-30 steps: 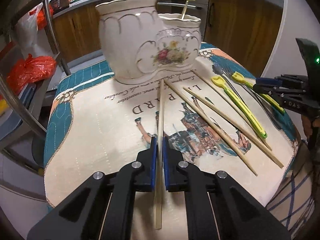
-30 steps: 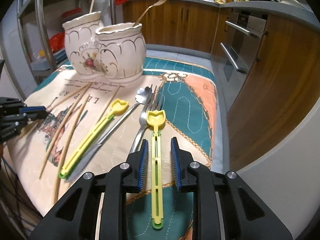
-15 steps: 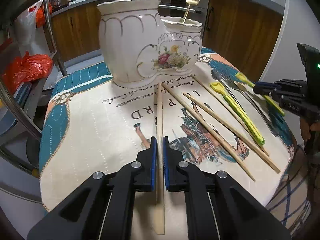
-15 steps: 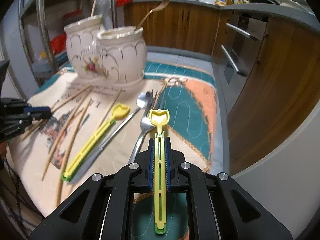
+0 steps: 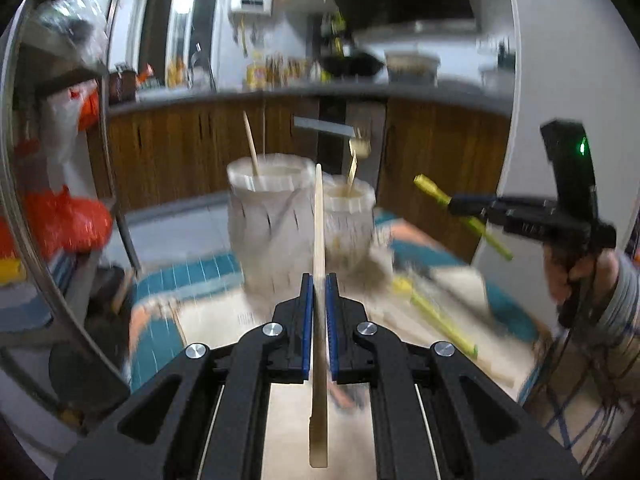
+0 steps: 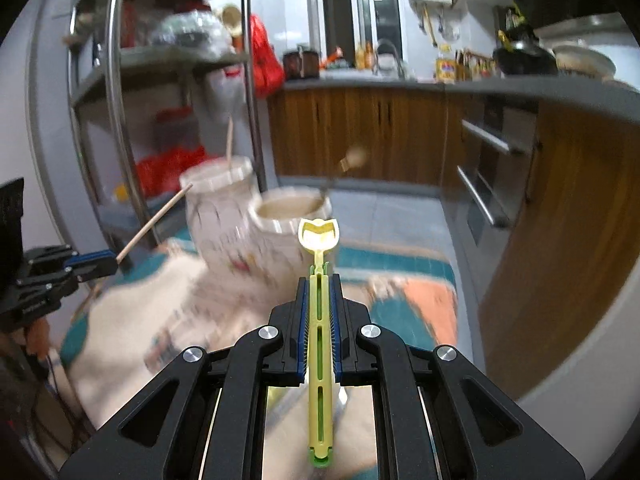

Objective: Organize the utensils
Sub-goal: 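Drop the chopstick in the tall vase while the right drops the tongs in the small one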

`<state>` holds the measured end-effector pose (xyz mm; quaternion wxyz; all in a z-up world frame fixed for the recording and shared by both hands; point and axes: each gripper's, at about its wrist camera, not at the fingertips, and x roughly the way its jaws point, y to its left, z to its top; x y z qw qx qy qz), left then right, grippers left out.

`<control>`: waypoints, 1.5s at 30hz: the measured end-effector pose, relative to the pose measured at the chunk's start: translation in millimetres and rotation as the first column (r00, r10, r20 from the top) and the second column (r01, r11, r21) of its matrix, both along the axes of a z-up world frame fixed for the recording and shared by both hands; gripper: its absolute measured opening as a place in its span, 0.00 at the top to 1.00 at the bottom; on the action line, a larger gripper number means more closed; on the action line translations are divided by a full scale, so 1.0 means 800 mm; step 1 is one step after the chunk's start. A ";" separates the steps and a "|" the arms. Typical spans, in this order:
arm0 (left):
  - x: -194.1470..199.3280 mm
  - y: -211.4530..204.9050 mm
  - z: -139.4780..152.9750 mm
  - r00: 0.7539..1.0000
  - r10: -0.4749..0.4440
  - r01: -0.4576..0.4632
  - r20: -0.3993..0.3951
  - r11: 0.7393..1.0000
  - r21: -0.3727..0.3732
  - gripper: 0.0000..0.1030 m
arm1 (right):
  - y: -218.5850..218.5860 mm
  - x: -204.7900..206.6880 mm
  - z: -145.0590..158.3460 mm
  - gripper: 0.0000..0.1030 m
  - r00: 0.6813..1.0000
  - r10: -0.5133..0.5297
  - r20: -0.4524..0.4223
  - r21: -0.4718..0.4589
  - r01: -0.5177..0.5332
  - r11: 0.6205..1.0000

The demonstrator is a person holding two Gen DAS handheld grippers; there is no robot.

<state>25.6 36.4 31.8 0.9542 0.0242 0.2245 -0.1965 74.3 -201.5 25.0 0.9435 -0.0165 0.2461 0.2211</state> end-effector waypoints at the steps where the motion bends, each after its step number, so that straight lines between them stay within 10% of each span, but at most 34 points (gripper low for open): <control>1: 0.004 0.002 0.009 0.999 0.006 -0.005 0.032 1.000 -0.019 0.94 | 0.001 0.003 0.006 0.90 1.000 0.002 0.016 0.016 -0.003 1.000; 10: 0.080 0.017 0.080 0.982 0.034 0.005 0.184 0.978 -0.208 0.94 | 0.029 0.079 0.049 0.90 0.996 0.028 0.083 0.248 -0.048 0.968; 21: 0.183 0.006 0.072 0.987 0.085 -0.035 0.134 0.939 -0.341 0.94 | 0.059 0.157 0.029 0.90 1.000 -0.001 0.025 0.376 -0.008 0.926; 45: 0.169 -0.004 0.019 0.976 0.134 -0.102 0.171 0.978 -0.181 0.94 | 0.108 0.148 -0.011 0.90 0.992 -0.026 0.121 -0.007 0.027 1.000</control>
